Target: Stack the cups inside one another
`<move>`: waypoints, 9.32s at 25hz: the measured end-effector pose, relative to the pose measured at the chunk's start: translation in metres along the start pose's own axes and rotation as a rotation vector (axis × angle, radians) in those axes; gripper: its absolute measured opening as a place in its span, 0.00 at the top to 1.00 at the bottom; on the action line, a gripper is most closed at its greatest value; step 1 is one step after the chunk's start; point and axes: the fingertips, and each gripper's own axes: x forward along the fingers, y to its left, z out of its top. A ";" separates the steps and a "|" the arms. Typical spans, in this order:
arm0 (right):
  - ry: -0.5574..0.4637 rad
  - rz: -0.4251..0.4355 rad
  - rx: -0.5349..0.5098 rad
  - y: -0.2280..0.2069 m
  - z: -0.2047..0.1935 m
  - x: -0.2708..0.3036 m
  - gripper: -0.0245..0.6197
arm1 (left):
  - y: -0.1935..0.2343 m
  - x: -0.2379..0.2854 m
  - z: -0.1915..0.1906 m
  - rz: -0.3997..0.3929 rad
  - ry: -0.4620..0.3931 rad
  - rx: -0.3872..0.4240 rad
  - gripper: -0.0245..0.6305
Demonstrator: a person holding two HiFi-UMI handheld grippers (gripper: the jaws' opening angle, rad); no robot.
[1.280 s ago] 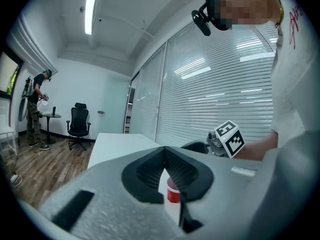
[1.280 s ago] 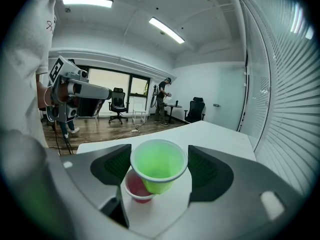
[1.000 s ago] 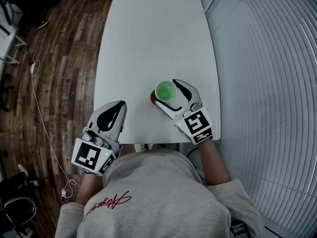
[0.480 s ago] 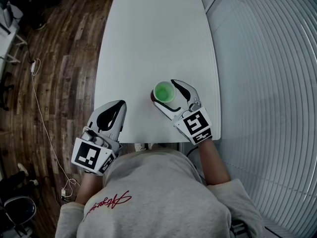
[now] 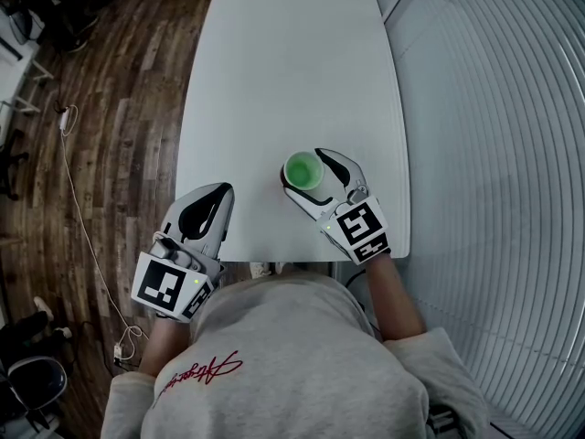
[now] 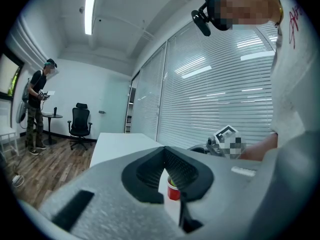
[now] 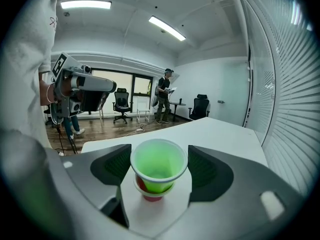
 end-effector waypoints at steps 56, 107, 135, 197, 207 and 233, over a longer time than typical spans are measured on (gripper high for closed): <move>0.131 0.048 0.012 0.004 -0.053 0.022 0.41 | 0.005 0.020 0.000 0.019 0.016 -0.003 0.97; -0.194 -0.058 0.150 -0.029 0.058 -0.030 0.45 | 0.008 0.046 0.009 -0.027 0.003 0.010 0.97; -0.240 -0.091 0.152 -0.032 0.072 -0.041 0.63 | 0.009 0.047 0.017 -0.028 -0.012 0.021 0.97; -0.294 -0.191 0.191 -0.052 0.071 -0.069 0.96 | -0.006 0.049 0.024 -0.030 -0.013 0.037 0.97; -0.292 -0.187 0.178 -0.051 0.069 -0.070 0.96 | -0.007 0.050 0.023 -0.024 -0.011 0.037 0.97; -0.268 -0.178 0.159 -0.054 0.074 -0.050 0.96 | 0.012 0.053 0.020 -0.024 0.002 0.028 0.97</move>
